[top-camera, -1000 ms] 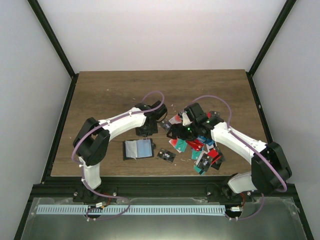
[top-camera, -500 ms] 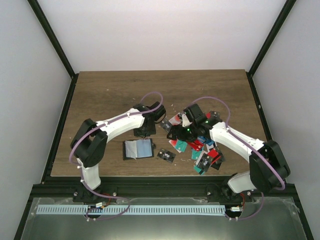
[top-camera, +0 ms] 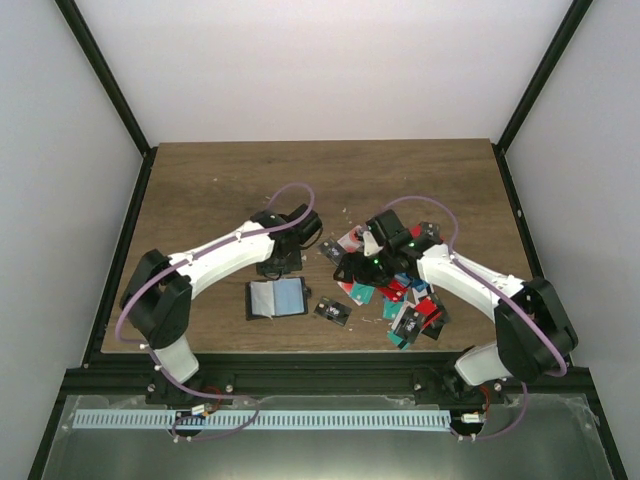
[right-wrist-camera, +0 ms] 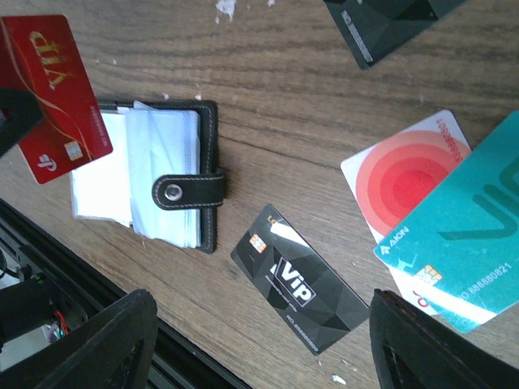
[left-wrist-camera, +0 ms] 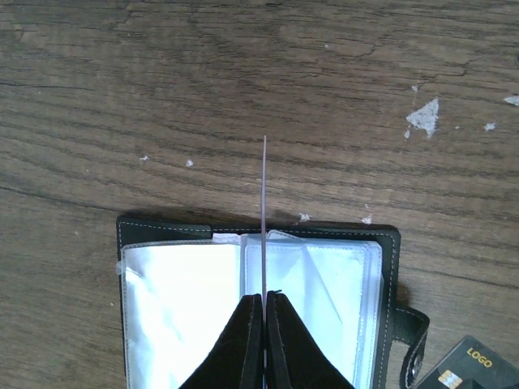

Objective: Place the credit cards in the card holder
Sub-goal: Insert the credit card into the card holder.

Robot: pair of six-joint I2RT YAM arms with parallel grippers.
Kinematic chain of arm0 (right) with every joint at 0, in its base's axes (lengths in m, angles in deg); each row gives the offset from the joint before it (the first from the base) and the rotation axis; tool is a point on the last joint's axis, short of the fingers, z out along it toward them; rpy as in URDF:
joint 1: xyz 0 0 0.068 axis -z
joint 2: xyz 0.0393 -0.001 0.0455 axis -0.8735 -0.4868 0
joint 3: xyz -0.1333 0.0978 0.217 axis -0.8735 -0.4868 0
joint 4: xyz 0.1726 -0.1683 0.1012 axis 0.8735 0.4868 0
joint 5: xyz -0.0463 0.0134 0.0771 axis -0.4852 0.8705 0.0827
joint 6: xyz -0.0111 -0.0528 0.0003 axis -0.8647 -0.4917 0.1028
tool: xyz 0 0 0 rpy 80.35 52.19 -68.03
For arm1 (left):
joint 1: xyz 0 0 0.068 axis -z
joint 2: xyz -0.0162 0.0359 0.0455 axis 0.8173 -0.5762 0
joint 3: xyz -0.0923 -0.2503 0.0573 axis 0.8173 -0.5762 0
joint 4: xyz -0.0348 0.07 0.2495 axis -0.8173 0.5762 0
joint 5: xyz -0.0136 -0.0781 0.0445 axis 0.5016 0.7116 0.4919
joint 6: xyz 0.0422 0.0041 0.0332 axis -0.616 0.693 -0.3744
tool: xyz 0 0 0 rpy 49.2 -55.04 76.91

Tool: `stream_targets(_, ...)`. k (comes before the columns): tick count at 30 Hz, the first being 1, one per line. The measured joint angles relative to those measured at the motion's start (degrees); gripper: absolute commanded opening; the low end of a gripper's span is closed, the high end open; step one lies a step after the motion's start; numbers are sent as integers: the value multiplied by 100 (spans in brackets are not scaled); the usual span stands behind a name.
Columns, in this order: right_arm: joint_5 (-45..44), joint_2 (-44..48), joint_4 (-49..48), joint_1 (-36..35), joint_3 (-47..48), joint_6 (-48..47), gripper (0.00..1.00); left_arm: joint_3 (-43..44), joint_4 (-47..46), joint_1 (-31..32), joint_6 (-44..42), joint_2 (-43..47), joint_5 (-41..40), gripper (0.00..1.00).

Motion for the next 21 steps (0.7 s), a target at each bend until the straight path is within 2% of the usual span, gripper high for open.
stream_targets(5, 181, 2, -155, -26, -140, -55, 67, -175, -326, 0, -133, 186, 240, 4)
stream_targets(10, 737, -48, -782, -289, -120, -138, 61, -175, -472, 0, -133, 186, 293, 4)
stream_targets(14, 1117, -531, -1241, -603, 170, -151, 61, -256, -337, -31, -111, 398, 136, 4)
stream_targets(21, 1377, -1611, -1685, -918, 866, -197, 59, -1130, -179, -238, 26, 1556, 90, 4)
